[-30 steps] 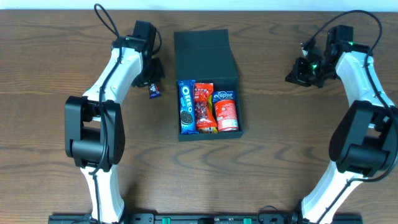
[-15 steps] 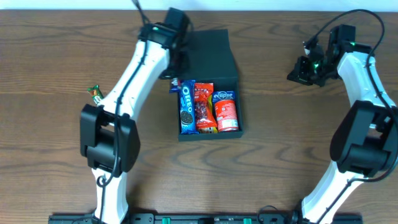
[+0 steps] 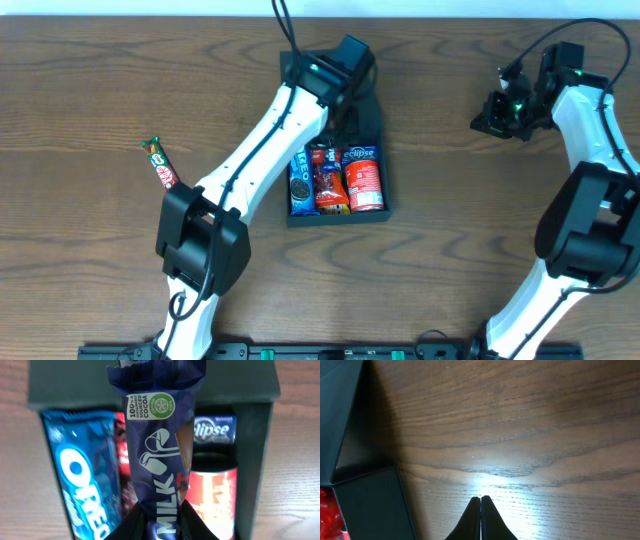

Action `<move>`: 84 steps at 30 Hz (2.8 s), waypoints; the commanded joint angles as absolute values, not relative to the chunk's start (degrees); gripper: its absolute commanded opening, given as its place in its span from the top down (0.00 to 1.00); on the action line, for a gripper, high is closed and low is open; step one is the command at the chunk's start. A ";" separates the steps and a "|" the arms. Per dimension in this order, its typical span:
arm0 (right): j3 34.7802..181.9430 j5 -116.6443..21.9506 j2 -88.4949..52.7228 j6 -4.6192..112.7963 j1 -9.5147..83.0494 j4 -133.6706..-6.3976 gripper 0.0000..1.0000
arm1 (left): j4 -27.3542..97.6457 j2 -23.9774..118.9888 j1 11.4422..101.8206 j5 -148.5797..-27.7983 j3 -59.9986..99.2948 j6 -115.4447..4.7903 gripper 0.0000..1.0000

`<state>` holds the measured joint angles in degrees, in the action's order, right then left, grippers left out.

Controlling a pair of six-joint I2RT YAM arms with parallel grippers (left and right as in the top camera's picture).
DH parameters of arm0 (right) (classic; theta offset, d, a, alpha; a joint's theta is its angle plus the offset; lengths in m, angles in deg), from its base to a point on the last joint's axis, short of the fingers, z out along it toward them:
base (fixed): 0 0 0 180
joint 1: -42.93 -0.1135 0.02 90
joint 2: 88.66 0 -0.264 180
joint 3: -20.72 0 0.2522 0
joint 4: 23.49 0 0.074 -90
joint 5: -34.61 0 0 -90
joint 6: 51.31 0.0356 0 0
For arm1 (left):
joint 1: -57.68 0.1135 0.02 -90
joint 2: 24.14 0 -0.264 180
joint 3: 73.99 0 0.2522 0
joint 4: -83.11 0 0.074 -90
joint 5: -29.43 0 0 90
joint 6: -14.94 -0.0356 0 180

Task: Pack container
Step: 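Carry the Dairy Milk bar into the box beside the Oreo pack, then release the bar and withdraw the left gripper to the green bar, then grasp the green Milo KitKat bar with the left gripper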

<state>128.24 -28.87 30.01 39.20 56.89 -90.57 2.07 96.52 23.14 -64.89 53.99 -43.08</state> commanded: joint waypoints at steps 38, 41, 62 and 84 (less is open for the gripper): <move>129.09 -28.39 29.95 37.78 57.37 -90.90 0.96 | 3.44 96.72 23.94 -60.67 49.24 -40.58 0.60; 129.09 -28.39 29.95 37.78 57.37 -91.31 0.96 | 4.47 96.72 24.12 -58.40 49.26 -40.63 0.60; 129.09 -28.41 29.95 37.78 57.37 -92.78 0.94 | -6.15 84.89 44.40 -47.43 46.58 -43.34 0.62; 129.09 -28.39 29.95 37.81 57.15 -93.02 0.93 | 25.65 84.83 64.90 -57.28 12.85 -36.72 0.47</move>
<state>128.24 -28.87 30.01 38.81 56.86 -92.89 24.23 84.52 64.62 -56.85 13.77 -39.34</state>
